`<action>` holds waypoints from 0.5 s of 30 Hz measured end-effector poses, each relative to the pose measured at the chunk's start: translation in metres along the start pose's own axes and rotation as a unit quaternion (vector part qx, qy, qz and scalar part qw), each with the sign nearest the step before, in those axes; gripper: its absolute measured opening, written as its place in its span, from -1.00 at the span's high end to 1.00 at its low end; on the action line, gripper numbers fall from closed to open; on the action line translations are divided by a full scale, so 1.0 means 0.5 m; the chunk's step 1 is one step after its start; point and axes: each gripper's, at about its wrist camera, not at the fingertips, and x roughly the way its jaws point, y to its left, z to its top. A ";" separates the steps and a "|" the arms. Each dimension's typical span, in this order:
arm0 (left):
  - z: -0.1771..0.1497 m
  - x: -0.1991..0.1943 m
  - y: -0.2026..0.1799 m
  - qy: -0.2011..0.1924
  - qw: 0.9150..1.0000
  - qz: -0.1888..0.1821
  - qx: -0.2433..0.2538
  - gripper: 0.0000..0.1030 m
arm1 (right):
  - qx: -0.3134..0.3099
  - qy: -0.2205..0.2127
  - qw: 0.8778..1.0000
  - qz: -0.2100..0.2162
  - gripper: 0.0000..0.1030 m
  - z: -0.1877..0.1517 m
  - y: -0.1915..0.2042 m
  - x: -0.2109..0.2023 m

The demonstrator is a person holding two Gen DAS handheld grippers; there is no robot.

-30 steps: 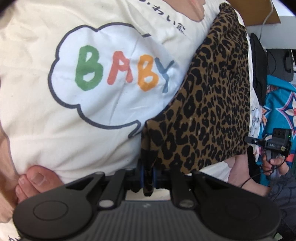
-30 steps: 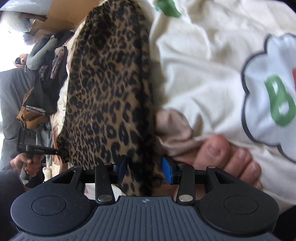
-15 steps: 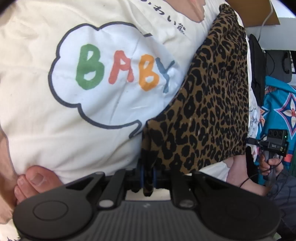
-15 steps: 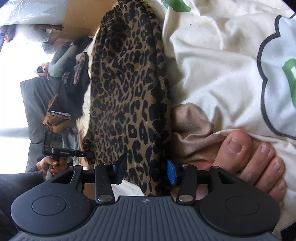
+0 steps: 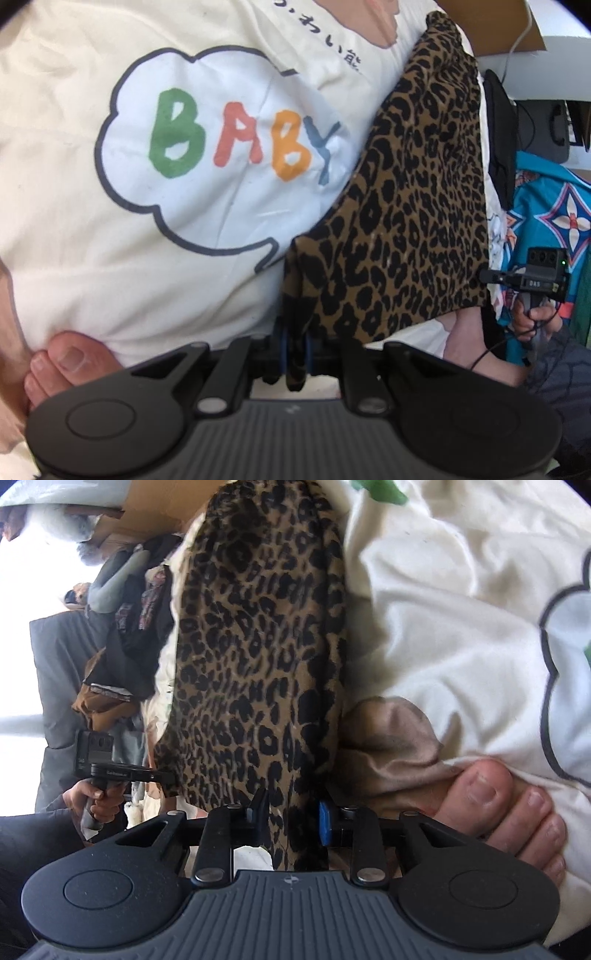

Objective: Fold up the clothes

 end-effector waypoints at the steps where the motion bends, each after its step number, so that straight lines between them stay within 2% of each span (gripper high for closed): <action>1: 0.001 0.001 0.001 0.000 1.000 0.001 0.000 0.81 | 0.002 0.003 1.000 -0.006 0.44 -0.001 -0.002 0.007; 5: 0.003 0.006 0.000 -0.002 1.000 0.001 0.001 0.81 | 0.012 0.005 1.000 -0.009 0.33 -0.004 -0.001 0.026; 12: -0.004 0.008 0.003 -0.004 1.000 -0.013 -0.006 0.81 | 0.019 0.019 1.000 -0.002 0.34 -0.026 0.001 0.022; 14: -0.006 0.006 0.003 -0.005 1.000 -0.017 -0.008 0.82 | 0.019 0.023 1.000 0.004 0.38 -0.032 0.003 0.024; 15: -0.007 0.005 0.003 -0.006 1.000 -0.019 -0.011 0.82 | 0.019 0.022 1.000 0.006 0.53 -0.035 0.003 0.024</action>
